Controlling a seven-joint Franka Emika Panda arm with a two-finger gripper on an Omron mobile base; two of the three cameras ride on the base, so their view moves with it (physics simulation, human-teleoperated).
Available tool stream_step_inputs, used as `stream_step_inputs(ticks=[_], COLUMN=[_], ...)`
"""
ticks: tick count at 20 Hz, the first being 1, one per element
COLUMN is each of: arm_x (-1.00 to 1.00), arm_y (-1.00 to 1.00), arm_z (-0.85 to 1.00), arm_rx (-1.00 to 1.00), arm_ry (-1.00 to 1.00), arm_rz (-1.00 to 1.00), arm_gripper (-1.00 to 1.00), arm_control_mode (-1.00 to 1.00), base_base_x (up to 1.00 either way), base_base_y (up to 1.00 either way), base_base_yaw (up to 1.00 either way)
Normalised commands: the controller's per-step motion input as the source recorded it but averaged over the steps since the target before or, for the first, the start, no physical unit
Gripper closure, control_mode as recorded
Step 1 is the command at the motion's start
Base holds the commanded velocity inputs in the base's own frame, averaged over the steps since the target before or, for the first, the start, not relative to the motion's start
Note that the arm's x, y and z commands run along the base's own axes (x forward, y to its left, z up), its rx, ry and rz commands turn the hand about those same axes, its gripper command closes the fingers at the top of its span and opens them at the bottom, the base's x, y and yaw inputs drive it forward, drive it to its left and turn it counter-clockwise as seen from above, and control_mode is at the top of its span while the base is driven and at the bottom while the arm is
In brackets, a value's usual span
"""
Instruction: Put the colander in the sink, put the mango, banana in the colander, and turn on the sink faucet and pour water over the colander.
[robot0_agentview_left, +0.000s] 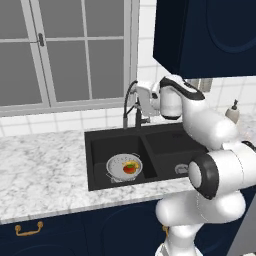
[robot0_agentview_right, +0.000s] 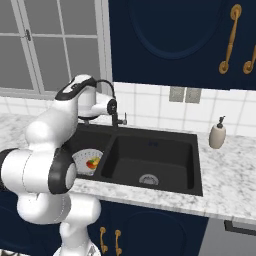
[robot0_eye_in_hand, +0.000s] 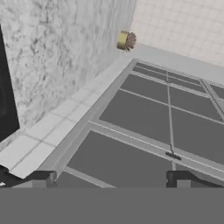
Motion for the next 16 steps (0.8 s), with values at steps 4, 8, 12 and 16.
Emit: stream_step_inputs(ticks=[4, 8, 12, 16], arm_x=[-0.77, -0.57, -0.51, -0.03], arm_y=[-0.52, -0.85, -0.97, -0.84], arm_z=[0.35, -0.07, -0.45, -0.89], arm_rx=[0.23, 0.27, 0.33, 0.46], arm_ry=[0.19, 0.33, 0.27, 0.52], arm_rz=[-0.03, -0.25, -0.27, -0.15], arm_gripper=[-1.00, -1.00, -1.00, -1.00], arm_control_mode=[-1.00, -1.00, -1.00, -1.00], base_base_x=[0.00, 0.00, 0.00, 0.00], base_base_y=[0.00, 0.00, 0.00, 0.00], base_base_yaw=[0.00, 0.00, 0.00, 0.00])
